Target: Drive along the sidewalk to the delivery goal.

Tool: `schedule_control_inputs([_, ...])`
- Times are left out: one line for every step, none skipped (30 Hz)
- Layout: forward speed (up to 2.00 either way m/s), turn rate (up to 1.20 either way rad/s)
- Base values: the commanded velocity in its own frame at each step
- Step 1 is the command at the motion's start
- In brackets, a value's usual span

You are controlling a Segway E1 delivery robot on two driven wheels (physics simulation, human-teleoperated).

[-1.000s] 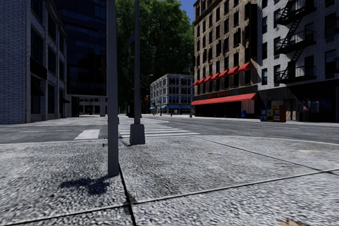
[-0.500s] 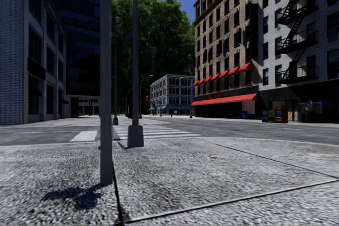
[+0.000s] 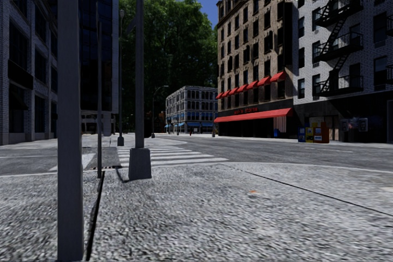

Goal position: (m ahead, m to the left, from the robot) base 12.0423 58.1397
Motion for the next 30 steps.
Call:
schedule_control_inputs([1.66,-1.09])
schedule_control_inputs([1.66,-0.28])
schedule_control_inputs([1.66,-0.06])
schedule_control_inputs([1.66,-0.06])
schedule_control_inputs([1.66,0.0])
schedule_control_inputs([1.66,0.0])
schedule_control_inputs([1.66,0.0])
schedule_control_inputs([1.66,0.0])
schedule_control_inputs([1.66,0.0])
schedule_control_inputs([1.66,0.0])
schedule_control_inputs([1.66,0.0])
schedule_control_inputs([1.66,0.0])
schedule_control_inputs([1.66,0.0])
schedule_control_inputs([1.66,0.0])
schedule_control_inputs([1.66,0.0])
schedule_control_inputs([1.66,0.0])
schedule_control_inputs([1.66,0.0])
schedule_control_inputs([1.66,0.0])
schedule_control_inputs([1.66,0.0])
schedule_control_inputs([1.66,0.0])
schedule_control_inputs([1.66,0.0])
schedule_control_inputs([1.66,0.0])
schedule_control_inputs([1.66,0.0])
schedule_control_inputs([1.66,0.0])
schedule_control_inputs([1.66,0.0])
schedule_control_inputs([1.66,0.0])
schedule_control_inputs([1.66,0.0])
schedule_control_inputs([1.66,0.0])
schedule_control_inputs([1.66,0.0])
schedule_control_inputs([1.66,0.0])
